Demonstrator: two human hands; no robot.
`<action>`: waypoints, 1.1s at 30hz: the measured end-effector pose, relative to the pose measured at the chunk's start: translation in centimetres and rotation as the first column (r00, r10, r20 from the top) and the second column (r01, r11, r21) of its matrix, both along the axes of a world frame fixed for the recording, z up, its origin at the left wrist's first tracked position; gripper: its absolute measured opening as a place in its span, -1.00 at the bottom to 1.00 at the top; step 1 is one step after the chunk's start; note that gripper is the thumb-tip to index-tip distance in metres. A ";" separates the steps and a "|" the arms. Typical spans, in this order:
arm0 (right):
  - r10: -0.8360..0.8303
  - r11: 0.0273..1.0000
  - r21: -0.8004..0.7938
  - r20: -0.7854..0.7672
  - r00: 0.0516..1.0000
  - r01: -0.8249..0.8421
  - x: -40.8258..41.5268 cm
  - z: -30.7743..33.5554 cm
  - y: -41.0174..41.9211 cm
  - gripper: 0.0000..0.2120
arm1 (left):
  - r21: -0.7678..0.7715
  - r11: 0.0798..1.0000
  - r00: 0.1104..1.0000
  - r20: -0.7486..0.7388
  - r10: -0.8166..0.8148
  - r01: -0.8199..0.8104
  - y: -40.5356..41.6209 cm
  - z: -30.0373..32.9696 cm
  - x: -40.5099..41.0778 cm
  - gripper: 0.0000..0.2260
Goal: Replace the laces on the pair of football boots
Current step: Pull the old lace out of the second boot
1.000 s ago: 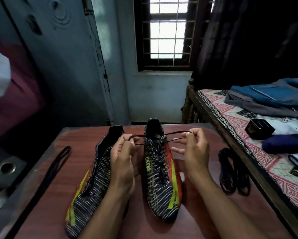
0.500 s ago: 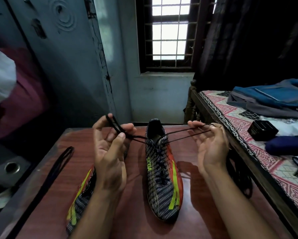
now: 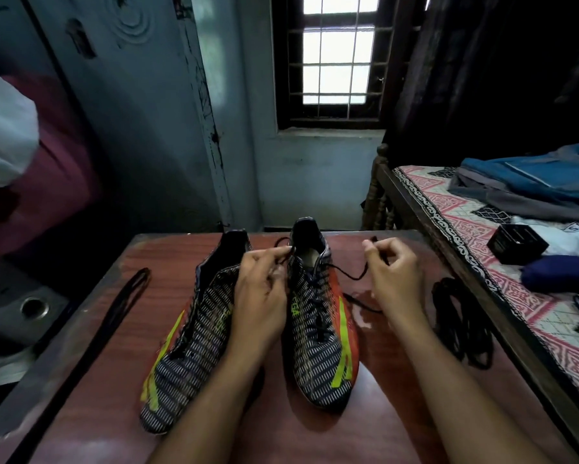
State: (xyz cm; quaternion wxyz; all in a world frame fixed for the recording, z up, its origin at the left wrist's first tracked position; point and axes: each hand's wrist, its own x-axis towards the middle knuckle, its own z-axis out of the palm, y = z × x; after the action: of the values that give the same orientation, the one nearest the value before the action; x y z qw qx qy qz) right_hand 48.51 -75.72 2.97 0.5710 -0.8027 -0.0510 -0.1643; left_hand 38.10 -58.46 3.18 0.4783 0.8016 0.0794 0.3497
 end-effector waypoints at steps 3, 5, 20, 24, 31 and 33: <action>0.033 0.944 -0.330 0.081 0.996 -0.005 -1.1 0.1 0.7 -0.80 | -0.009 0.996 0.996 -0.033 0.089 -0.089 -0.7 -0.5 -0.1 -0.75; -0.018 0.897 -0.438 0.105 0.994 0.063 -1.8 0.2 0.9 -0.71 | -0.135 0.987 0.996 -0.020 0.089 -0.091 -0.7 -0.6 -0.2 -0.69; 0.501 0.809 -0.476 0.250 0.829 -0.345 -3.3 1.1 1.7 -0.78 | 0.292 0.933 0.974 0.151 0.171 -0.210 -0.8 -0.4 -0.8 -0.67; 0.461 0.817 -0.473 0.193 0.866 -0.330 -3.7 1.0 1.7 -0.85 | 0.308 0.951 0.998 0.051 0.023 -0.038 -1.0 -1.0 -0.5 -0.72; 0.480 0.798 -0.490 0.162 0.862 -0.352 -3.4 1.0 1.6 -0.95 | 0.275 0.961 1.000 0.015 0.013 -0.016 -0.6 -1.6 0.1 -0.78; 0.490 0.777 -0.544 0.208 0.846 -0.317 -3.6 1.1 1.7 -0.96 | 0.275 0.961 1.000 0.015 0.015 -0.019 -0.6 -1.7 0.0 -0.79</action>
State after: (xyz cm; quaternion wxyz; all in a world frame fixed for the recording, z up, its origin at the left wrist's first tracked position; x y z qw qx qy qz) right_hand 44.89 -74.04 4.02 0.3529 -0.8494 -0.3615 -0.1527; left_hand 38.10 -59.06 1.48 0.3598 0.8574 0.0340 0.3664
